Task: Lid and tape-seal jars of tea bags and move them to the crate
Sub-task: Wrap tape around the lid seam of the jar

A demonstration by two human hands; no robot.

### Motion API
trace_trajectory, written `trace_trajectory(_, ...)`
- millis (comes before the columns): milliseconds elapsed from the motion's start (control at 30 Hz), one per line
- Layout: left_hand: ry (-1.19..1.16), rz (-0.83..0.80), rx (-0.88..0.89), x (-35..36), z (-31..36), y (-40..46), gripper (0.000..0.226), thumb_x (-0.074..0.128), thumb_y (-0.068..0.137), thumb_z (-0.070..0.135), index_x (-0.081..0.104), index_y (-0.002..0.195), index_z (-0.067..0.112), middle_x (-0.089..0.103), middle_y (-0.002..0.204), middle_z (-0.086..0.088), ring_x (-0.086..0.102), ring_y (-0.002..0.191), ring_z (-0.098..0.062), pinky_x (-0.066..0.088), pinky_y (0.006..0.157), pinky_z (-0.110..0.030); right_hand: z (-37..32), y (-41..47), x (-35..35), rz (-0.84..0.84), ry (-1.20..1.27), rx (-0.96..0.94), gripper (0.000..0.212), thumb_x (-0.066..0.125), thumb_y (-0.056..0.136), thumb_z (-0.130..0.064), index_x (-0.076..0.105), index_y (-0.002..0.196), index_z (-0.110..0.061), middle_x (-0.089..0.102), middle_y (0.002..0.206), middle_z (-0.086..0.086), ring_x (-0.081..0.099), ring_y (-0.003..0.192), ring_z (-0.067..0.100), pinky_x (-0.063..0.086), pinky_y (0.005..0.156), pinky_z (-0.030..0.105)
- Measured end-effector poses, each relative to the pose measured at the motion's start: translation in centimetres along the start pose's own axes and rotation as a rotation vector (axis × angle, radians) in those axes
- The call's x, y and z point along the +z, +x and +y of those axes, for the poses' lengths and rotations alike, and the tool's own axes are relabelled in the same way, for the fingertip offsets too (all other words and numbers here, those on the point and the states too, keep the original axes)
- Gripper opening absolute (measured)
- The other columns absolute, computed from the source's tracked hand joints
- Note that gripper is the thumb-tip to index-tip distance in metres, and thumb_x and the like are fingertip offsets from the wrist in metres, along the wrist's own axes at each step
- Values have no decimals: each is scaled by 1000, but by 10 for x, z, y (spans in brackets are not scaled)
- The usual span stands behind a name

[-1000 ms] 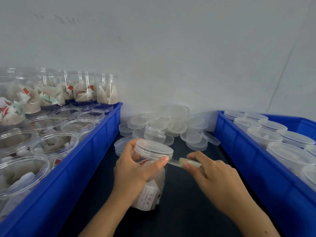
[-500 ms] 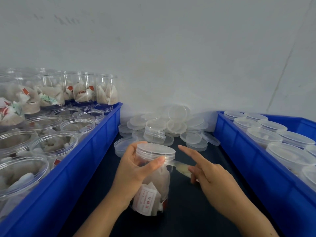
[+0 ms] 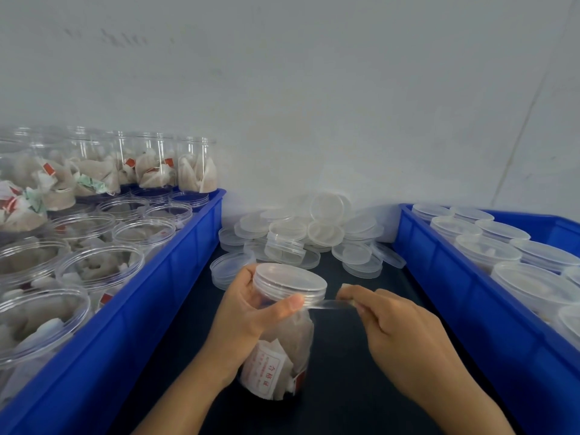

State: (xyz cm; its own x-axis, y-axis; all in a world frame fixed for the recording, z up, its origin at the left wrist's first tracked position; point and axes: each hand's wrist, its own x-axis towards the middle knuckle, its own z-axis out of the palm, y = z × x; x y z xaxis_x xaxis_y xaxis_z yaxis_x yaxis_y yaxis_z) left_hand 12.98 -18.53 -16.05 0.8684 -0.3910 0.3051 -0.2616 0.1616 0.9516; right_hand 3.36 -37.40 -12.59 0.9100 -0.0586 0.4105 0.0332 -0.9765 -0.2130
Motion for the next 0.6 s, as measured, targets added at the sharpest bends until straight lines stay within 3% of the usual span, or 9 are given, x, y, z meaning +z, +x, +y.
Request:
trace_trajectory(67, -1, -13, 2, -1, 0, 0, 76, 82, 47, 48, 57, 114, 22, 73, 103, 12, 69, 95, -3, 51, 72, -9, -2, -1, -3, -17, 35, -27, 29, 27, 98, -46, 52, 112, -49, 52, 81, -21, 53, 76, 0, 40, 68, 17)
trace_trajectory(133, 1, -28, 4, -1, 0, 1, 76, 82, 48, 46, 57, 115, 20, 73, 104, 11, 69, 96, -4, 51, 73, -10, -4, -2, -5, -19, 73, -35, 49, 14, 86, -67, 55, 104, -47, 55, 86, -22, 53, 79, -3, 40, 69, 15)
trace_trajectory(200, 7, -46, 5, -2, 0, 1, 77, 82, 49, 45, 58, 117, 18, 73, 105, 8, 69, 97, -6, 52, 74, -12, -5, -1, -6, -10, 42, -6, 69, 0, 74, -75, 55, 101, -44, 55, 87, -20, 52, 79, -4, 42, 71, 16)
trace_trajectory(367, -7, -89, -4, -3, 0, 1, 80, 83, 49, 43, 57, 119, 15, 73, 107, 4, 69, 98, -8, 53, 73, -13, -4, 2, -5, -10, -48, -1, 69, -10, 69, -70, 50, 90, -41, 50, 77, -13, 50, 73, 0, 46, 68, 19)
trace_trajectory(600, -66, -123, -57, -2, 3, 0, 108, 90, 33, 63, 51, 122, 17, 73, 107, 6, 69, 98, -8, 53, 74, -14, -6, 3, -3, -9, -83, -2, 68, -9, 71, -68, 50, 98, -46, 42, 73, -15, 43, 68, -1, 39, 64, 16)
